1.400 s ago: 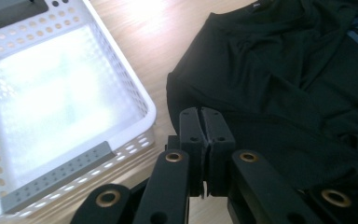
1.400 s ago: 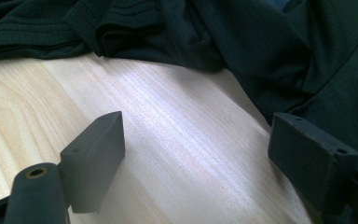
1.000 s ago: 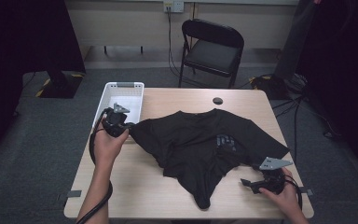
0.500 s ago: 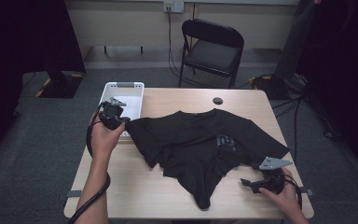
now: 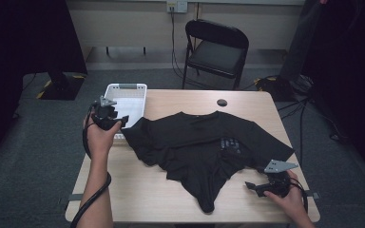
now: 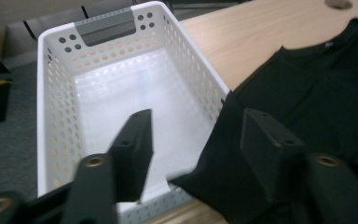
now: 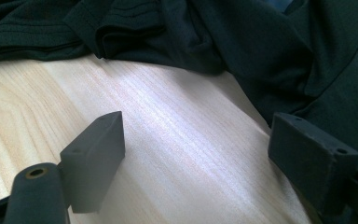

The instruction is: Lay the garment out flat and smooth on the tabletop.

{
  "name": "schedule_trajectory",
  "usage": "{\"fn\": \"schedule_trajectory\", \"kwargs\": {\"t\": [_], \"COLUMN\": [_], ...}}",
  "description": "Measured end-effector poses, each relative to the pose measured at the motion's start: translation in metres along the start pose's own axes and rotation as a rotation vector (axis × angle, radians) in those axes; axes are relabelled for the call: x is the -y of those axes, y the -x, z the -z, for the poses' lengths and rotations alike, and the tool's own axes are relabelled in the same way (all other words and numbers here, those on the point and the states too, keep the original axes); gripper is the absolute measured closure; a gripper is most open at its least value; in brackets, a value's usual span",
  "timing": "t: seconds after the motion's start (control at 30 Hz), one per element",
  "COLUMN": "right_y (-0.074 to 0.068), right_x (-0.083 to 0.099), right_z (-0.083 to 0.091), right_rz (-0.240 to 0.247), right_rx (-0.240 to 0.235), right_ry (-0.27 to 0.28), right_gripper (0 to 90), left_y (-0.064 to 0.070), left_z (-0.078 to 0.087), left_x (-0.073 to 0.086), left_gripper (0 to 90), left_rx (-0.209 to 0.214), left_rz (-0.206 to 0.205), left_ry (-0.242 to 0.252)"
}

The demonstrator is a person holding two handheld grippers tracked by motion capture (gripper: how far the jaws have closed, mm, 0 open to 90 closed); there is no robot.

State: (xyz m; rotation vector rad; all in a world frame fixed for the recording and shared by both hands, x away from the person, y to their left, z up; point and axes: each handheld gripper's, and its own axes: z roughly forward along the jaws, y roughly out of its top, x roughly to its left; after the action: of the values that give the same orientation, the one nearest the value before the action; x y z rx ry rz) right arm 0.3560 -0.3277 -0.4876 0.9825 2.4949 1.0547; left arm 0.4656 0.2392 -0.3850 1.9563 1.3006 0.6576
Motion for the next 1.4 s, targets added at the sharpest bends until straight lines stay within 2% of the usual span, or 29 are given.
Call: {"fn": "schedule_trajectory", "kwargs": {"t": [0.07, 0.13, 0.2, 0.3, 0.47, 0.7, 0.73, 0.77, 0.83, 0.97, 1.1, 1.2, 1.4], "right_y": [0.0, 0.0, 0.0, 0.0, 0.0, 0.0, 0.0, 0.0, 0.0, 0.0, 0.0, 0.0, 0.0], "right_x": [0.0, 0.0, 0.0, 0.0, 0.0, 0.0, 0.0, 0.0, 0.0, 0.0, 0.0, 0.0, 0.0], "right_z": [0.0, 0.0, 0.0, 0.0, 0.0, 0.0, 0.0, 0.0, 0.0, 0.0, 0.0, 0.0, 0.0], "right_rz": [0.0, 0.0, 0.0, 0.0, 0.0, 0.0, 0.0, 0.0, 0.0, 0.0, 0.0, 0.0, 0.0], "right_rx": [0.0, 0.0, 0.0, 0.0, 0.0, 0.0, 0.0, 0.0, 0.0, 0.0, 0.0, 0.0, 0.001], "right_ry": [0.0, 0.0, 0.0, 0.0, -0.001, -0.001, 0.0, -0.001, -0.001, -0.001, -0.001, -0.001, -0.001], "right_gripper": [17.8, 17.8, 17.8, 17.8, 17.8, 17.8, 17.8, 17.8, 17.8, 17.8, 17.8, 17.8, 17.8], "left_y": [0.007, 0.016, 0.026, 0.043, 0.072, 0.11, 0.112, 0.114, 0.116, 0.116, 0.115, 0.115, 0.114], "left_z": [0.004, 0.008, 0.011, 0.014, 0.009, -0.01, -0.012, -0.015, -0.018, -0.019, -0.021, -0.022, -0.023], "left_x": [0.007, 0.015, 0.023, 0.036, 0.058, 0.094, 0.099, 0.104, 0.108, 0.111, 0.116, 0.119, 0.12], "left_gripper": [32.0, 29.1, 23.5, 20.6, 15.3, 15.1, 15.1, 15.1, 15.4, 15.4, 15.4, 13.1, 11.7], "left_rx": [0.045, 0.072, 0.116, 0.187, 0.261, 0.382, 0.389, 0.393, 0.377, 0.382, 0.372, 0.373, 0.381], "left_rz": [0.019, -0.014, -0.029, -0.063, -0.113, -0.152, -0.166, -0.175, -0.219, -0.226, -0.227, -0.249, -0.251], "left_ry": [0.002, 0.011, 0.013, 0.022, 0.035, -0.024, -0.018, -0.033, -0.056, -0.055, -0.086, -0.076, -0.068]}}
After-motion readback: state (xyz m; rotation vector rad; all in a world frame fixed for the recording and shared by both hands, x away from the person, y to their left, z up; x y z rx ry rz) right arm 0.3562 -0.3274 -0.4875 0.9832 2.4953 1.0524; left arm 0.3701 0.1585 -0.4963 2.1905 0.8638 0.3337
